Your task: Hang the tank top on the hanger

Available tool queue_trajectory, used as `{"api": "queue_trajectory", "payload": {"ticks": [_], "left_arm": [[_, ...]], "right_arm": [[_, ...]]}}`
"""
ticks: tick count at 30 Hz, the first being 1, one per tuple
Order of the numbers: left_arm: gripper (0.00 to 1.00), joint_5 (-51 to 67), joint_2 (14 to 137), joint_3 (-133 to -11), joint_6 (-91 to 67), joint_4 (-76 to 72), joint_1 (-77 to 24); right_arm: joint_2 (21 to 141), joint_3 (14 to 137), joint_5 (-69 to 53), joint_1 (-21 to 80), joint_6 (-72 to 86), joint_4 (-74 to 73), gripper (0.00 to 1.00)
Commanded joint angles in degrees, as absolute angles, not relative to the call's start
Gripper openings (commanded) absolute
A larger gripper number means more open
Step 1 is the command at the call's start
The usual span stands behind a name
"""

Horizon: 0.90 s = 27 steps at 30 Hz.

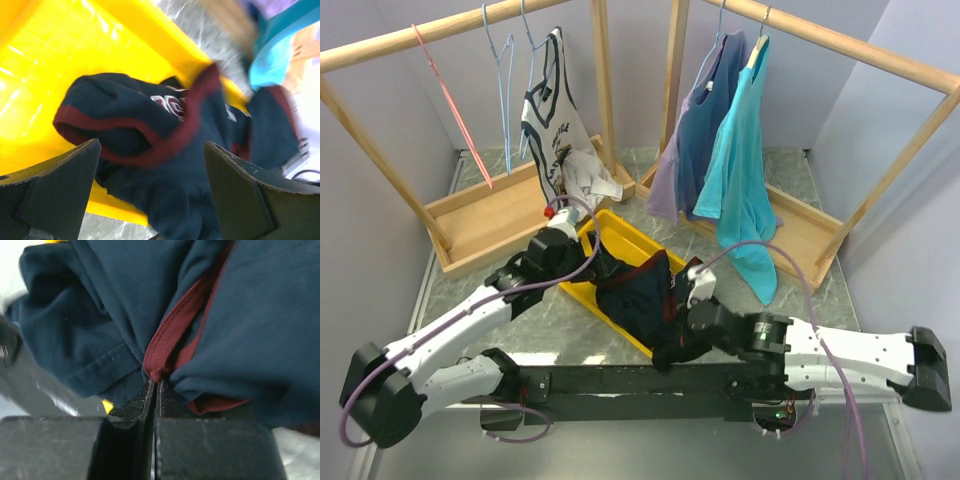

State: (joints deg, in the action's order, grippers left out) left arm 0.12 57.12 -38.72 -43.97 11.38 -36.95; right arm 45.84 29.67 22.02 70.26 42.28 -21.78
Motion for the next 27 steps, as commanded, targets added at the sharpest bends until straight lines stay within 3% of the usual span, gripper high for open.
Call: {"api": "queue_trajectory", "payload": {"ticks": [1, 9, 20, 27], "left_arm": [[0.9, 3.86, 63.17, -42.8, -39.64, 8.44, -37.26], [0.87, 0.88, 78.04, -56.06, -33.67, 10.1, -41.13], [0.79, 3.78, 91.22, -71.09, -25.76, 16.6, -48.24], [0.77, 0.18, 96.32, -74.18, -24.18, 22.58, -52.12]], "right_arm": [[47.81, 28.48, 23.28, 80.58, 51.84, -16.79, 0.0], [53.88, 24.7, 27.24, 85.43, 63.27, -19.24, 0.0], [49.92, 24.35, 31.11, 85.43, 64.6, -22.76, 0.0], [47.2, 23.29, 31.64, 85.43, 65.83, -24.43, 0.0]]}}
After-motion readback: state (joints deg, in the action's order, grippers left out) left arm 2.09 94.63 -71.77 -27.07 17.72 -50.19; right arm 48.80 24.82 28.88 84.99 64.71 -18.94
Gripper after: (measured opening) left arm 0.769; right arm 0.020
